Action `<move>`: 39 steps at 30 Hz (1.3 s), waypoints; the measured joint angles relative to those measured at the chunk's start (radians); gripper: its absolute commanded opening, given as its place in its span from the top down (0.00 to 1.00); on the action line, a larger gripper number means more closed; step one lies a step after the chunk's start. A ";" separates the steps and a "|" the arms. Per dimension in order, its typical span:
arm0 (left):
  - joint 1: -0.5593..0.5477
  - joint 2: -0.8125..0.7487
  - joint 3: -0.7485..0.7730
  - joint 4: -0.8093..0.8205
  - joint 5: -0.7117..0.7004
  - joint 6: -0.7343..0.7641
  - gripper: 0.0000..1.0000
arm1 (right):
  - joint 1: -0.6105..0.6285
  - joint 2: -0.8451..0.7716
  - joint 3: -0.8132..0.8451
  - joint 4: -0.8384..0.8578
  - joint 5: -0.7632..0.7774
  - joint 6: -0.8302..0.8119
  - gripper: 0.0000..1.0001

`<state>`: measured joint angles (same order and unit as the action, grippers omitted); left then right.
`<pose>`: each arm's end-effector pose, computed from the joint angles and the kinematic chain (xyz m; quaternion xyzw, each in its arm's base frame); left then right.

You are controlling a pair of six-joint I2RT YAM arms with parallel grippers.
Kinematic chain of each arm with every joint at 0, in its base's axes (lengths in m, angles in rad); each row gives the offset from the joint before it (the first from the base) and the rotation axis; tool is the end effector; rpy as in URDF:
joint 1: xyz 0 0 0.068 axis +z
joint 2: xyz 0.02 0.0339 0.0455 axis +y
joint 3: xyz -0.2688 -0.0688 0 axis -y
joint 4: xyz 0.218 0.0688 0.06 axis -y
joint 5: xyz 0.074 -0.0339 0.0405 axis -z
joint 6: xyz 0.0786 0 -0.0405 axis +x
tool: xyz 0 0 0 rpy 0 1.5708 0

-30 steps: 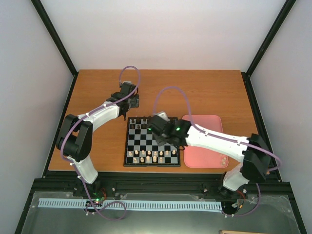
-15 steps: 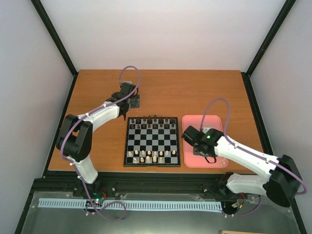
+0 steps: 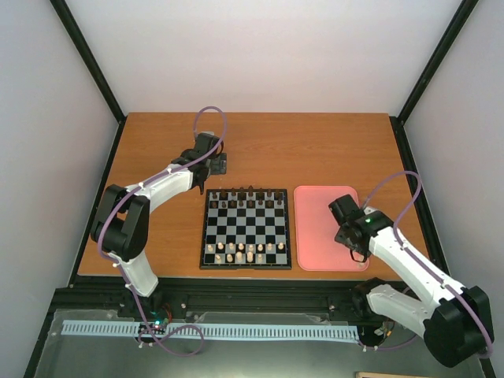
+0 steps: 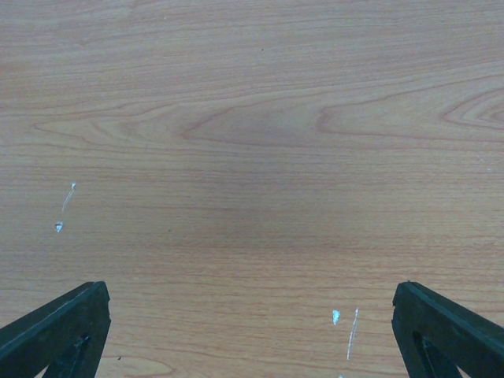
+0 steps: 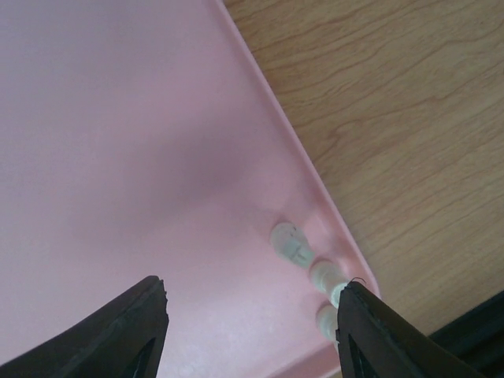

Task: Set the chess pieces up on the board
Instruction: Pick up the chess piece from the storage box.

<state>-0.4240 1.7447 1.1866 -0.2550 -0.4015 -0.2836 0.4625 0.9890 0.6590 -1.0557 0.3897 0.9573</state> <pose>0.3624 -0.1299 0.2074 -0.0097 0.9134 0.0482 0.4042 0.1252 0.0290 0.1800 0.2566 0.9428 -0.0871 0.1944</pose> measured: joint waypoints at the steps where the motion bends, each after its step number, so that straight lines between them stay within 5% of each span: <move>1: 0.000 0.000 0.000 0.000 0.000 0.000 0.00 | -0.027 0.007 -0.002 0.016 -0.013 -0.014 0.43; 10: 0.000 0.007 0.000 0.000 -0.002 0.000 0.00 | -0.193 0.117 -0.043 0.142 -0.110 -0.112 0.51; 28: 0.003 0.041 0.000 0.000 -0.006 0.000 0.00 | -0.207 0.122 -0.054 0.144 -0.111 -0.097 0.54; 39: 0.007 0.040 0.000 0.000 -0.010 0.000 0.00 | -0.273 0.187 -0.092 0.184 -0.146 -0.109 0.71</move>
<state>-0.4168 1.7844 1.1870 -0.2546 -0.4110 -0.2836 0.1894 1.1755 0.5667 -0.8715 0.2432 0.8482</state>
